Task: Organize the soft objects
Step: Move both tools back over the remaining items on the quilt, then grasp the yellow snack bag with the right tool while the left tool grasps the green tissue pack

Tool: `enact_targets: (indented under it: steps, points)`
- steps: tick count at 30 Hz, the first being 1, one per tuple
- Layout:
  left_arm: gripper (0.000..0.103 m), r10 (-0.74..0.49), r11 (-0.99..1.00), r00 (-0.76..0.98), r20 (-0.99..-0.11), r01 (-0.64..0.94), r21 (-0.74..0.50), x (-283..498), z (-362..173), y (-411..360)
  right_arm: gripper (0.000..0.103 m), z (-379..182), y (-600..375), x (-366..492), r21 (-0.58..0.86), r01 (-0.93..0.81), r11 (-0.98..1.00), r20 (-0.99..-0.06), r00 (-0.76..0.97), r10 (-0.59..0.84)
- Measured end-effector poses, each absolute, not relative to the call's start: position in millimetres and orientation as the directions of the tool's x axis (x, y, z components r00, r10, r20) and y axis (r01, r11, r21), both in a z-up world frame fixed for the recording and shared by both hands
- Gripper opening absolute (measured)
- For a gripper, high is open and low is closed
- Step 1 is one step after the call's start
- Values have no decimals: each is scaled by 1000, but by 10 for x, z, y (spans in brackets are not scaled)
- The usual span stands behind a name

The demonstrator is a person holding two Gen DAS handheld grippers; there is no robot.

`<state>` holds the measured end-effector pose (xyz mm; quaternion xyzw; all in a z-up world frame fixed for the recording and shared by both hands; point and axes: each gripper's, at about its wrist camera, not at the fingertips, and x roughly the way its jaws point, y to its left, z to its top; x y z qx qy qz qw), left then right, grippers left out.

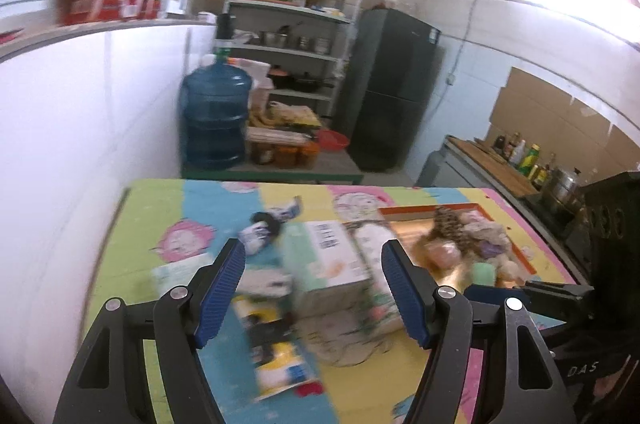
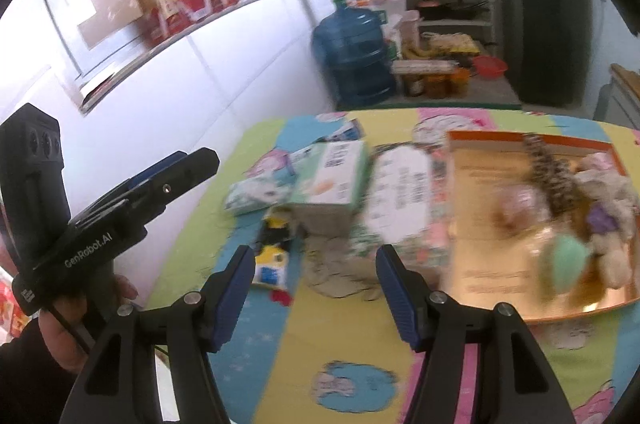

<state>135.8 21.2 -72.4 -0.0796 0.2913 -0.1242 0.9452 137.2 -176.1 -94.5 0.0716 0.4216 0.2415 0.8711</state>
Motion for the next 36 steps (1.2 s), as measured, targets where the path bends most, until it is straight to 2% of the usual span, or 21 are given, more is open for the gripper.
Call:
enact_targets:
  steps: [12,19,31,36]
  points:
    - [72,-208,971,804,-557,104,-213,1086,-1059,980,63,-1577,-942,1646,346,-364,865,-771,414,483]
    - [72,-151,984,803,-577,69,-162,1147,-1238,1086,63,-1824,-709,1823,334,-319,887,-790,418,448]
    - [72,-133,987,783,-608,50,-151,1361,-1429,1225,62,-2001,-541,2002,297,-289,910,-814,422,400]
    - [72,-128,988,770,-626,44,-148,1385,-1532,1246,44,-2015,-458,1999,273,-335,902,-819,411,401]
